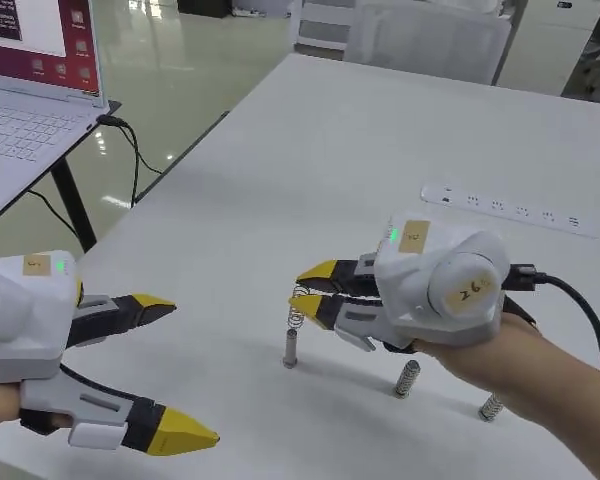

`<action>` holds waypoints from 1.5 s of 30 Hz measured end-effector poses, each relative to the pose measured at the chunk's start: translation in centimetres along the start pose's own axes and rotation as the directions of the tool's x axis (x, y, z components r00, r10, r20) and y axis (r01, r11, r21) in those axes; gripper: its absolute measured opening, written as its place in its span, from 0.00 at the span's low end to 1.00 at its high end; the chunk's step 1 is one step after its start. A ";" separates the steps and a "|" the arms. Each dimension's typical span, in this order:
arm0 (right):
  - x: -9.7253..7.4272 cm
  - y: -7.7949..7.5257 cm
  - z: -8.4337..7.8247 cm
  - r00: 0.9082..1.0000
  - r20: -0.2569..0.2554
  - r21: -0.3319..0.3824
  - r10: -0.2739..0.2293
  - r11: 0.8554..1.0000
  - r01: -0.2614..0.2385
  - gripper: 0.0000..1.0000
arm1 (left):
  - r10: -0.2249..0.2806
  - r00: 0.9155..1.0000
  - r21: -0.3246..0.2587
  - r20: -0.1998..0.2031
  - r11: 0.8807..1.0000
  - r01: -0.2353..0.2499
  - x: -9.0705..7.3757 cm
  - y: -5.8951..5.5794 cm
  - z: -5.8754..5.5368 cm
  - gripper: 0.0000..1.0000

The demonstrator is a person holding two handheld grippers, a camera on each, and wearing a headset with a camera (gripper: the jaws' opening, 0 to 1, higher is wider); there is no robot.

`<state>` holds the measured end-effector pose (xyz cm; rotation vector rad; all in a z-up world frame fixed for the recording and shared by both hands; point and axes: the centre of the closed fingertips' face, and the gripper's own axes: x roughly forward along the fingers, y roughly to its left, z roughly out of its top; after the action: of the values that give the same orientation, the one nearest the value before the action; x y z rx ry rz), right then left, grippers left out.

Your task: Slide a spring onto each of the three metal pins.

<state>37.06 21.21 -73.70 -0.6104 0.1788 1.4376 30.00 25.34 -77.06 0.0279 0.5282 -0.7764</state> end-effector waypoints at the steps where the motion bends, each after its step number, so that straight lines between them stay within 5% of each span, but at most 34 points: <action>1: 0.2 0.0 -0.2 1.000 -0.005 0.005 0.000 1.000 0.000 0.08 | 0.000 1.000 0.001 -0.001 1.000 0.000 0.0 0.0 0.0 0.98; 10: 1.3 0.6 -1.7 0.999 -0.043 0.018 0.012 1.000 -0.012 0.08 | -0.001 1.000 0.001 0.000 1.000 0.001 0.0 -0.2 -0.1 0.97; 34: 1.4 0.4 -2.1 0.999 -0.045 0.038 0.005 0.999 -0.003 0.08 | 0.009 1.000 -0.010 0.001 1.000 -0.009 -0.2 -0.1 -0.4 0.96; 45: 3.1 1.4 -4.1 0.995 -0.102 0.016 0.015 1.000 -0.014 0.08 | 0.007 1.000 -0.019 0.003 1.000 -0.007 0.2 -0.5 -0.6 0.95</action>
<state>37.20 21.96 -78.98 -0.6720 0.2746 1.4190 29.54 25.01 -77.60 0.0108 0.5325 -0.7640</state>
